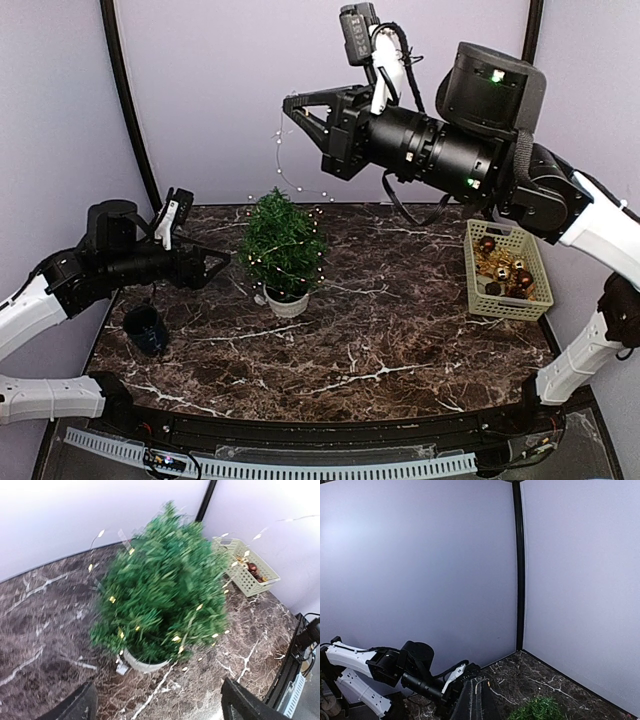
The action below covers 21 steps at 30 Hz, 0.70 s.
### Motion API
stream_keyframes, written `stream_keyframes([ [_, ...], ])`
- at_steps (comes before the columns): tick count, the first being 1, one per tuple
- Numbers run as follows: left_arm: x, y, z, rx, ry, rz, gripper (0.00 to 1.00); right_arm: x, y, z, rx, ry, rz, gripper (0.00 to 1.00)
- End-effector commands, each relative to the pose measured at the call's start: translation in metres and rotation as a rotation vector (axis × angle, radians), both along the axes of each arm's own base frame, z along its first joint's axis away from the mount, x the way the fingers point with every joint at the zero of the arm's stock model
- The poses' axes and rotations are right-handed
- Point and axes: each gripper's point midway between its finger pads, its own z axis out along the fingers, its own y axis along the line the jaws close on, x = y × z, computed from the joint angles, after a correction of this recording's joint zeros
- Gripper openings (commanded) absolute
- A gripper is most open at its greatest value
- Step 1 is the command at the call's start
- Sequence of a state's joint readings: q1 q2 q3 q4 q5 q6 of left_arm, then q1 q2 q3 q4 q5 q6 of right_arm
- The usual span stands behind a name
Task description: Decorate the small christmas tree
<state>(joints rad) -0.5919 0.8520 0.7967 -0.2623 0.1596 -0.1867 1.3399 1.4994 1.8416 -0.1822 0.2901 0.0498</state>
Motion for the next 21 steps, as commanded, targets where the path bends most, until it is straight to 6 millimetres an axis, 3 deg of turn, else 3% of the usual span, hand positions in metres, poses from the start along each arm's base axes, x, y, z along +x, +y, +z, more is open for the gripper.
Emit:
stream_keyframes([
  [1,-0.010,-0.020,0.040,-0.050,-0.107,-0.140,0.83,0.005,-0.027,0.019,0.071,-0.013,-0.077,0.00],
  [6,-0.017,-0.073,0.060,-0.055,-0.192,-0.239,0.78,0.007,-0.039,0.012,0.084,0.010,-0.100,0.00],
  [11,-0.009,-0.120,0.069,-0.146,-0.185,-0.312,0.73,0.003,-0.049,0.012,0.108,0.019,-0.092,0.00],
  [15,0.005,-0.147,0.090,-0.205,-0.240,-0.329,0.65,-0.001,-0.060,0.017,0.139,0.015,-0.082,0.00],
  [21,0.026,-0.176,0.097,-0.175,-0.298,-0.335,0.59,-0.003,-0.069,0.022,0.156,0.005,-0.075,0.00],
])
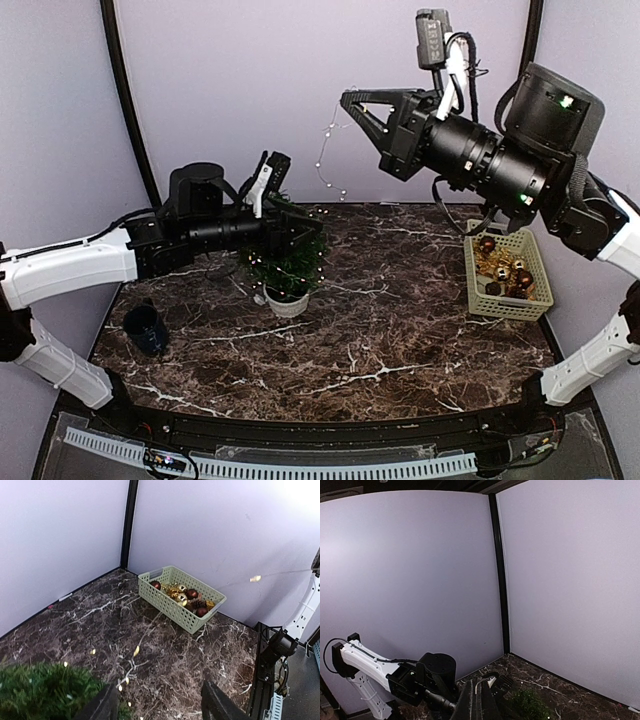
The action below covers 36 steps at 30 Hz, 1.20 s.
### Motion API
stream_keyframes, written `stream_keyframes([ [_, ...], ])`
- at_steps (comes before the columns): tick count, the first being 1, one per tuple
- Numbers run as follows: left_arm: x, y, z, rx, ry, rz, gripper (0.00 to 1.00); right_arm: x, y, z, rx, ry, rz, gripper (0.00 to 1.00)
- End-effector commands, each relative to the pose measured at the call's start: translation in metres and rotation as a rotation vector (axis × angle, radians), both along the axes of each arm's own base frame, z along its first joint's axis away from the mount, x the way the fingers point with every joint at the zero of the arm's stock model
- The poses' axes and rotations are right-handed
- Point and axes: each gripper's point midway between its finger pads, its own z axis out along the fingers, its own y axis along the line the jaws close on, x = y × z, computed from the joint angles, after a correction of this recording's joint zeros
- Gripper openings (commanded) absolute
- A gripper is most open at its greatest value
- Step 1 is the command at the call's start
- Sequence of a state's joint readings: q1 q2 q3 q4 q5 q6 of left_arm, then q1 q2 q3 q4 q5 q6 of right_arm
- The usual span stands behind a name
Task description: Decorate the small christmas tree
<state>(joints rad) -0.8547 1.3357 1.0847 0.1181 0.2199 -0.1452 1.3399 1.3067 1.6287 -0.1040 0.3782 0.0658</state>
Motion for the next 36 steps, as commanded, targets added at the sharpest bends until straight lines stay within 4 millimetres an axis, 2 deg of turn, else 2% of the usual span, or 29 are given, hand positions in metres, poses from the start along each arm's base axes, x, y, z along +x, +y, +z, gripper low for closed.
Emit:
stream_keyframes([
  [1,0.012,-0.016,0.046,-0.081,-0.136,0.007,0.59,-0.006,-0.013,0.022,0.088,-0.013,0.014,0.00],
  [6,0.029,-0.027,0.050,-0.053,-0.195,0.028,0.58,-0.008,-0.014,0.022,0.091,-0.018,0.024,0.00],
  [12,0.024,-0.048,0.044,-0.034,-0.195,-0.076,0.55,-0.008,-0.016,0.022,0.094,-0.017,0.023,0.00],
  [16,0.022,-0.056,0.037,-0.010,-0.205,-0.114,0.50,-0.008,-0.019,0.021,0.098,-0.017,0.017,0.00],
  [20,0.019,-0.063,0.033,0.015,-0.214,-0.150,0.35,-0.006,-0.020,0.021,0.098,-0.014,0.008,0.00],
  [28,-0.005,-0.071,0.029,0.039,-0.225,-0.215,0.01,0.003,-0.026,0.018,0.100,0.002,-0.055,0.00],
  [31,-0.023,-0.068,0.030,0.011,-0.190,-0.264,0.00,0.013,-0.030,0.013,0.088,0.015,-0.120,0.00],
  [36,-0.057,-0.059,0.024,-0.026,-0.069,-0.385,0.00,0.023,-0.022,0.001,0.039,0.027,-0.169,0.00],
])
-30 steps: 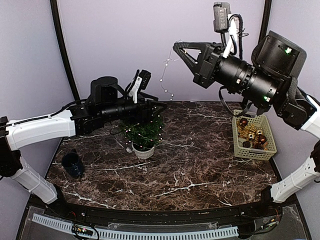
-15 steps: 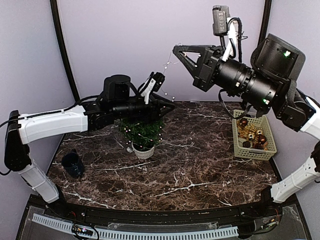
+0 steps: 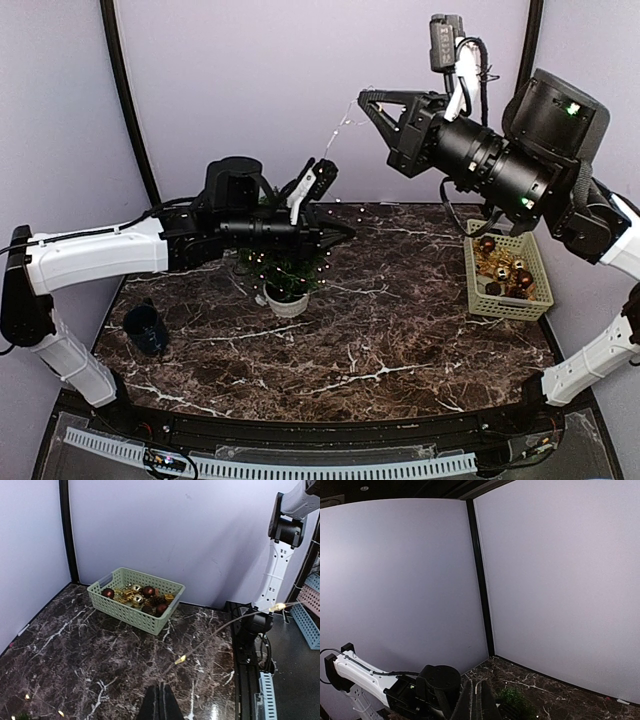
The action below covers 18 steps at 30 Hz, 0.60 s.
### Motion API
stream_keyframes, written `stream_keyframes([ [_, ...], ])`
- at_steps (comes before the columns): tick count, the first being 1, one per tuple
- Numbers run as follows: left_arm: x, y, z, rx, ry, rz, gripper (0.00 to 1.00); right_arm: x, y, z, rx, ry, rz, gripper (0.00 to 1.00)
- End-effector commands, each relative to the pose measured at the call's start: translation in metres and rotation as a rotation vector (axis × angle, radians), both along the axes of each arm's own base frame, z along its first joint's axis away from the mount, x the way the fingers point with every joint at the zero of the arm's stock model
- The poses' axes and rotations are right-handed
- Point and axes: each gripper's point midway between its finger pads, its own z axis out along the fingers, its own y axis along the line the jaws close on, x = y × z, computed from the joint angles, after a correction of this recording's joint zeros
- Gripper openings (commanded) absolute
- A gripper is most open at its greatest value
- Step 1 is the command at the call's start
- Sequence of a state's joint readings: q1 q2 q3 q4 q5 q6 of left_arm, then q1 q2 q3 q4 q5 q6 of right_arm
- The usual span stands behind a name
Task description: Decorate the small christmas tree
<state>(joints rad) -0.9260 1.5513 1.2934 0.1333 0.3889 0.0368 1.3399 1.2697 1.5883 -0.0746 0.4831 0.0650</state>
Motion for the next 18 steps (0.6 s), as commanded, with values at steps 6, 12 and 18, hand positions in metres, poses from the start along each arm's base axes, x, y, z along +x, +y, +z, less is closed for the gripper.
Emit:
stream_keyframes([
  [6,-0.066,0.042,0.000,-0.005,0.191,-0.134,0.00,0.010,0.019,-0.012,-0.040,0.023,-0.024,0.00],
  [12,-0.079,0.072,-0.004,0.025,0.234,-0.078,0.00,0.015,0.034,-0.024,-0.065,0.044,-0.017,0.00],
  [18,-0.075,0.109,0.000,0.060,0.220,0.075,0.00,0.016,0.046,-0.029,-0.072,0.056,0.002,0.00],
])
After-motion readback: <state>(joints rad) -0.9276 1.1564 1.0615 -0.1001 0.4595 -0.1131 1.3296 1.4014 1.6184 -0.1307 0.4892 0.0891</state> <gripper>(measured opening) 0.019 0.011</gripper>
